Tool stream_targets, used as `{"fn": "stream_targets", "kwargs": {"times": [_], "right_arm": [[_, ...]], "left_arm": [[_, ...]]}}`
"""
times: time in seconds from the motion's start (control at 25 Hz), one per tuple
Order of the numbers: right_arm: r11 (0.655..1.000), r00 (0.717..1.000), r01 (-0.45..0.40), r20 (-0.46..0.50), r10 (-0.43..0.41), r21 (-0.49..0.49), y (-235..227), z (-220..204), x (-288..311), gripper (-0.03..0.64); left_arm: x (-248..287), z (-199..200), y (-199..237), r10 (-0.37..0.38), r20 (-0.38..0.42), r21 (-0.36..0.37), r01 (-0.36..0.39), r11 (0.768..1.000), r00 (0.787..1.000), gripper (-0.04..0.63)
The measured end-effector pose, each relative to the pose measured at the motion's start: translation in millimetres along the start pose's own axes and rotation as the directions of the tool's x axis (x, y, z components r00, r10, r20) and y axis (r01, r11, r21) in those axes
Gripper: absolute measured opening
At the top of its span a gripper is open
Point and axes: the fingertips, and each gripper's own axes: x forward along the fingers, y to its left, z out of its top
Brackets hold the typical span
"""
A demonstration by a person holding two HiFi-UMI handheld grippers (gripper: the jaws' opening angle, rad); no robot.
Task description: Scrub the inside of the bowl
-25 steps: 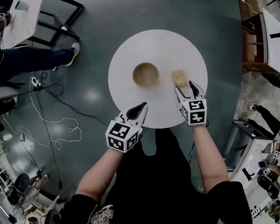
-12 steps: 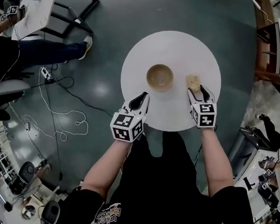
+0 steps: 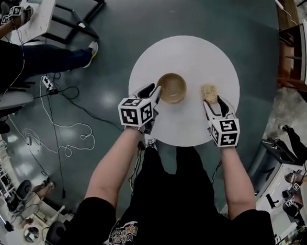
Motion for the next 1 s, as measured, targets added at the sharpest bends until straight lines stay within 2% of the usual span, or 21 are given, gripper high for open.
{"fn": "stream_targets", "kwargs": {"times": [0.36, 0.44, 0.48, 0.6, 0.8, 1.0], "right_arm": [[0.998, 0.999, -0.050, 0.016, 0.050, -0.028, 8, 4, -7, 0.233], [0.998, 0.998, -0.055, 0.020, 0.056, -0.032, 9, 7, -6, 0.233], [0.998, 0.998, -0.058, 0.022, 0.059, -0.036, 10, 9, -6, 0.233], [0.997, 0.997, -0.066, 0.028, 0.067, -0.047, 12, 12, -5, 0.233], [0.993, 0.994, -0.092, 0.043, 0.096, -0.073, 22, 21, -9, 0.233], [0.978, 0.985, -0.141, 0.078, 0.154, -0.156, 53, 53, -14, 0.230]], "left_arm": [[29, -5, 7, 0.001, -0.136, 0.070, 0.009, 0.998, 0.991, 0.092], [32, -7, 10, 0.019, -0.156, 0.085, -0.005, 0.996, 0.988, 0.053], [33, -6, 11, 0.029, -0.157, 0.094, -0.015, 0.995, 0.987, 0.025], [33, -5, 11, 0.056, -0.151, 0.116, -0.038, 0.993, 0.987, 0.020], [22, 1, 2, 0.072, -0.120, 0.098, -0.061, 0.993, 0.990, 0.020], [2, 16, -8, 0.089, -0.087, 0.131, -0.077, 0.988, 0.992, 0.020]]}}
